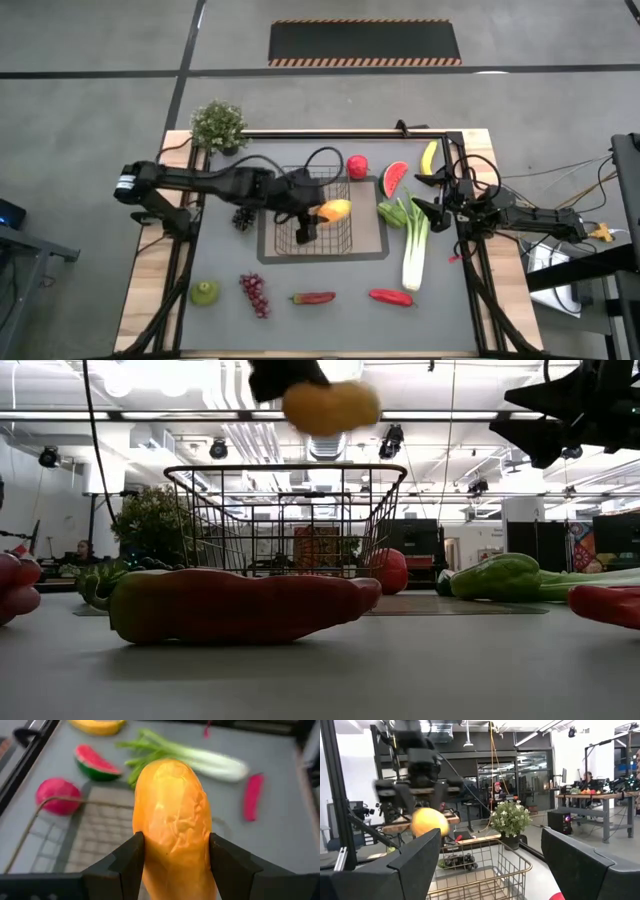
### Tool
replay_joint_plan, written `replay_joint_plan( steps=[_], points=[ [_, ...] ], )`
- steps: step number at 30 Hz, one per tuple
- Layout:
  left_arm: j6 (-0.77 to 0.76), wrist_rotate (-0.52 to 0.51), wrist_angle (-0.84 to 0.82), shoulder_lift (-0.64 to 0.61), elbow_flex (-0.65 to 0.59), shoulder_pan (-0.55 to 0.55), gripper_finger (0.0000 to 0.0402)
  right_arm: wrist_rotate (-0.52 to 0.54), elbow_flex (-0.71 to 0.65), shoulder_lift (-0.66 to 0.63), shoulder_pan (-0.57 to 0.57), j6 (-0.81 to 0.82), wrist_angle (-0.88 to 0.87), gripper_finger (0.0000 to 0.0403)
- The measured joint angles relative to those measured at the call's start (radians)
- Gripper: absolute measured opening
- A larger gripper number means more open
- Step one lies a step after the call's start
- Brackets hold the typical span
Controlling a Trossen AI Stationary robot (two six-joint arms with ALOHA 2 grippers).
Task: Build produce basket
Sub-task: Put the yellow mango into the wire basket
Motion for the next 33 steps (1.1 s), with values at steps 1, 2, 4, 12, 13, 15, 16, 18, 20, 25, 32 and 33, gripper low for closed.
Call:
replay_joint_plan(
  steps=[1,2,4,12,13,15,16,18,20,25,32,33],
  points=[
    [0.005,0.000,-0.020,0.010,0.000,0.019,0.0176,0.000,0.000,0.000,0.000,0.000,0.000,0.0325],
    [0.010,0.000,-0.043,0.020,0.000,0.038,0.0176,0.000,0.000,0.000,0.000,-0.001,0.000,0.0325],
    [0.030,0.001,-0.094,0.042,-0.001,0.074,0.0176,0.001,0.000,0.000,0.000,-0.001,0.000,0.0325],
    [0.096,0.024,-0.178,0.150,-0.002,0.211,0.0176,0.007,0.000,0.000,0.000,-0.015,-0.014,0.0325],
    [0.104,0.025,-0.178,0.165,-0.002,0.224,0.0176,0.007,0.000,0.000,0.000,-0.016,-0.018,0.0325],
    [0.114,0.025,-0.178,0.195,-0.002,0.244,0.0176,0.008,0.000,0.000,0.000,-0.016,-0.033,0.0325],
    [0.122,0.025,-0.178,0.211,-0.002,0.253,0.0176,0.008,0.000,0.000,0.000,-0.016,-0.036,0.0325],
    [0.138,0.024,-0.177,0.242,-0.002,0.262,0.0176,0.008,0.000,0.001,0.000,-0.017,-0.035,0.0325],
    [0.163,0.023,-0.177,0.270,-0.002,0.267,0.0176,0.008,0.000,0.001,0.000,-0.024,-0.034,0.0325],
    [0.218,0.016,-0.146,0.324,-0.002,0.266,0.0181,0.008,0.000,0.001,0.000,-0.031,-0.034,0.0325],
    [0.325,0.009,-0.082,0.346,-0.005,0.266,0.0214,0.008,0.000,0.001,0.000,-0.037,-0.034,0.0325],
    [0.339,0.009,-0.072,0.346,-0.006,0.266,0.0218,0.008,0.000,0.001,0.000,-0.037,-0.034,0.0325]
  ],
)
